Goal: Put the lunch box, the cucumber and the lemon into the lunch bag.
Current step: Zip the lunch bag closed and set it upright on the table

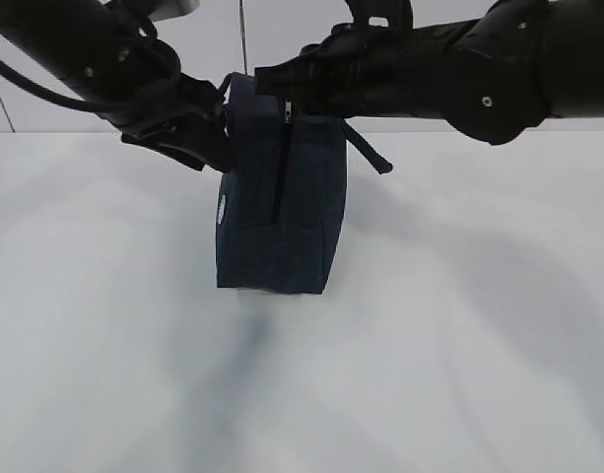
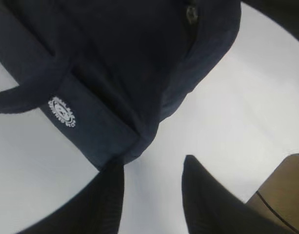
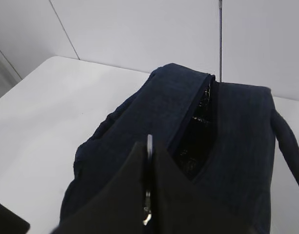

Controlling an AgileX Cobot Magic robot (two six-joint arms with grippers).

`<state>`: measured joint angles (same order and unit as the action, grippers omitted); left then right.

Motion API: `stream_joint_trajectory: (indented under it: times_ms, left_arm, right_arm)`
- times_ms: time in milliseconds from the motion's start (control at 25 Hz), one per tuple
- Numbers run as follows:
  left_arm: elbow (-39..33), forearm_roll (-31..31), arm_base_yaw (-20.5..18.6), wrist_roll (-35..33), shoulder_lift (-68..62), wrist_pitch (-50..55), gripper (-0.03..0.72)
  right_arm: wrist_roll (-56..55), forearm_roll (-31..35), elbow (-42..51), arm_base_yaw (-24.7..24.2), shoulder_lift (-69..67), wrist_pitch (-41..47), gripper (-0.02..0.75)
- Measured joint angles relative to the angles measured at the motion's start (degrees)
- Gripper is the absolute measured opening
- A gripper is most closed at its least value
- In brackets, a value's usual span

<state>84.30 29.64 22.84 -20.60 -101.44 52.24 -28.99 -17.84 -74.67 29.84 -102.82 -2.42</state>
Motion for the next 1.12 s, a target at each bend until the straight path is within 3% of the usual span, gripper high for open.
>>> stream_joint_trajectory:
  times_ms: [480, 560, 680, 760, 1120]
  left_arm:
    - [0.0, 0.5, 1.5, -0.9, -5.5, -9.2, 0.29]
    - [0.0, 0.8, 1.5, -0.9, -6.3, -9.6, 0.238]
    - [0.0, 0.9, 1.6, -0.9, -6.7, -10.4, 0.069]
    - [0.0, 0.7, 1.6, -1.0, -6.7, -11.0, 0.01]
    - [0.0, -1.2, 1.7, -1.1, -6.8, -10.1, -0.004]
  right_arm:
    - [-4.7, 0.0, 0.0, 0.0, 0.0, 0.5, 0.0]
    - [-6.0, 0.0, 0.0, 0.0, 0.0, 0.6, 0.0]
    - [-7.5, 0.1, 0.0, 0.0, 0.0, 0.6, 0.0]
    - [-8.2, 0.1, 0.0, 0.0, 0.0, 0.6, 0.0]
    - [-8.7, 0.1, -2.7, 0.0, -0.7, 1.7, 0.0]
